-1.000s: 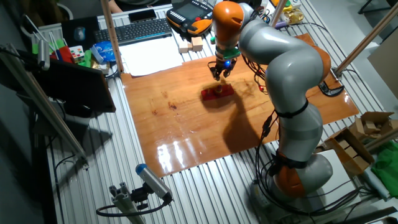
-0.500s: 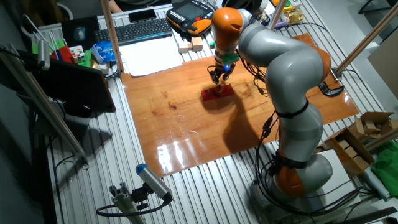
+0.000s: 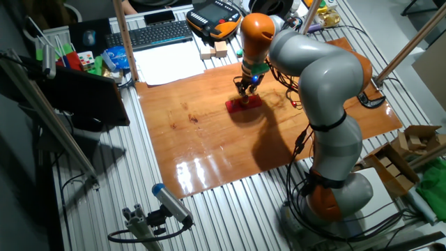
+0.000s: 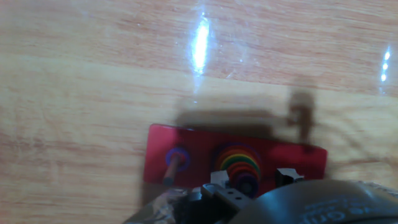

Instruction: Take out one Hanoi block and throw it aside

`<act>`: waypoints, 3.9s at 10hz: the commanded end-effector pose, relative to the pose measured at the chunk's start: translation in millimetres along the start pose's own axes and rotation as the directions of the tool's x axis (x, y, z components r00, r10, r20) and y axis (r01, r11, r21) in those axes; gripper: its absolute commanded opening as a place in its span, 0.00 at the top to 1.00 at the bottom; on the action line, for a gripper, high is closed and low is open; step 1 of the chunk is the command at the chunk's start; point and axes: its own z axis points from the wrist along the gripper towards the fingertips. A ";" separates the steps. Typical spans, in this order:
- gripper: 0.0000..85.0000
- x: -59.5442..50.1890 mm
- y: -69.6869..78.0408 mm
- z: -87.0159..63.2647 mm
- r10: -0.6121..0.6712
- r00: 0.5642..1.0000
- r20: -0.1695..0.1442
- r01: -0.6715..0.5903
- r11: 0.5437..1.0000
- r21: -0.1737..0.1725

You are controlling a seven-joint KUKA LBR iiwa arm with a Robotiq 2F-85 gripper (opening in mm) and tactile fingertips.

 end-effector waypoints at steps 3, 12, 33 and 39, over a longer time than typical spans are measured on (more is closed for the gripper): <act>0.47 3.5 0.4 4.5 -0.004 1.000 0.005 0.004 1.000 0.004; 0.49 7.8 -0.9 12.3 -0.005 1.000 0.014 0.005 1.000 0.000; 0.83 8.5 -5.1 2.4 -0.049 0.999 -0.009 0.049 0.999 -0.010; 0.86 3.2 -22.7 -25.6 -0.071 0.997 -0.039 0.072 0.997 0.006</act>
